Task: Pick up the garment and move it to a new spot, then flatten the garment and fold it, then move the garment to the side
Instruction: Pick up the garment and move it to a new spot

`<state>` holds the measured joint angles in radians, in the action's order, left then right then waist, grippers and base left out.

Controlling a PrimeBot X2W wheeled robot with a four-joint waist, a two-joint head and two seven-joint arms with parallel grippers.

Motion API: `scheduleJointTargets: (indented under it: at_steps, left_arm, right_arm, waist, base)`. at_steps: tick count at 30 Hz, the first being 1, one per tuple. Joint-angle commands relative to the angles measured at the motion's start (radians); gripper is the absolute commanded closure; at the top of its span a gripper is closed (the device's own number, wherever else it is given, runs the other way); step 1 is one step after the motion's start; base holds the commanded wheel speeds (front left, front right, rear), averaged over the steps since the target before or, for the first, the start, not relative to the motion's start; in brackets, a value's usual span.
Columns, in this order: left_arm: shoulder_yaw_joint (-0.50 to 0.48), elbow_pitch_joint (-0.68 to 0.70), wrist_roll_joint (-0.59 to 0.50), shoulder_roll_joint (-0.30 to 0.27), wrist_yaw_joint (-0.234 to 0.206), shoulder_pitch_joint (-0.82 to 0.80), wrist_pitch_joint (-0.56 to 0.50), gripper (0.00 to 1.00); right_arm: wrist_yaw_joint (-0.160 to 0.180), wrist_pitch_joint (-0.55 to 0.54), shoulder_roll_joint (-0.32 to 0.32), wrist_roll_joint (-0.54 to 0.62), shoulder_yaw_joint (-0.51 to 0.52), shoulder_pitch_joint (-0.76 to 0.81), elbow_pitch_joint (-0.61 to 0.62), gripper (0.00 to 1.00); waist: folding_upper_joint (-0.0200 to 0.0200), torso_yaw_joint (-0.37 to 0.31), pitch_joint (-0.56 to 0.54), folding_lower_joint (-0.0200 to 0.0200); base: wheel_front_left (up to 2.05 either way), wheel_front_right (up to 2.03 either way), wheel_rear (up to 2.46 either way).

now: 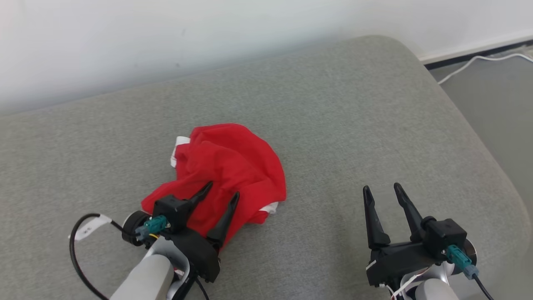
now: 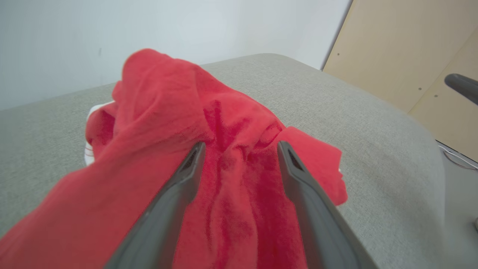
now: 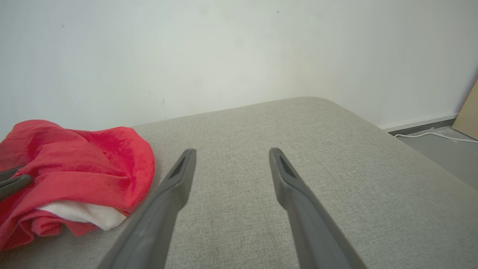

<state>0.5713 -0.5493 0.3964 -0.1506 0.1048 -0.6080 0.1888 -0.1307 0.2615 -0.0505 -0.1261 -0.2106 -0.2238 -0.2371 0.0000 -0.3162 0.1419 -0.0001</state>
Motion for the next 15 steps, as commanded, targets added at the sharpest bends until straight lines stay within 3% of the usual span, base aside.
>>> scheduleJointTargets:
  at_steps: [1,15]
  left_arm:
    - [-0.001,0.002,0.006,0.003,-0.008,0.026,0.021,0.00]
    - [-0.071,0.201,0.022,-0.001,-0.116,0.225,0.076,0.00]
  right_arm:
    - [0.000,0.004,0.000,0.003,-0.005,0.014,-0.002,0.00]
    - [0.000,0.004,0.000,0.021,-0.004,0.054,0.003,0.00]
  waist:
    - [0.0000,0.025,-0.015,0.0001]
    - [0.0000,0.141,-0.050,0.0001]
  base:
    - [0.00,0.00,0.00]
    - [0.00,0.00,0.00]
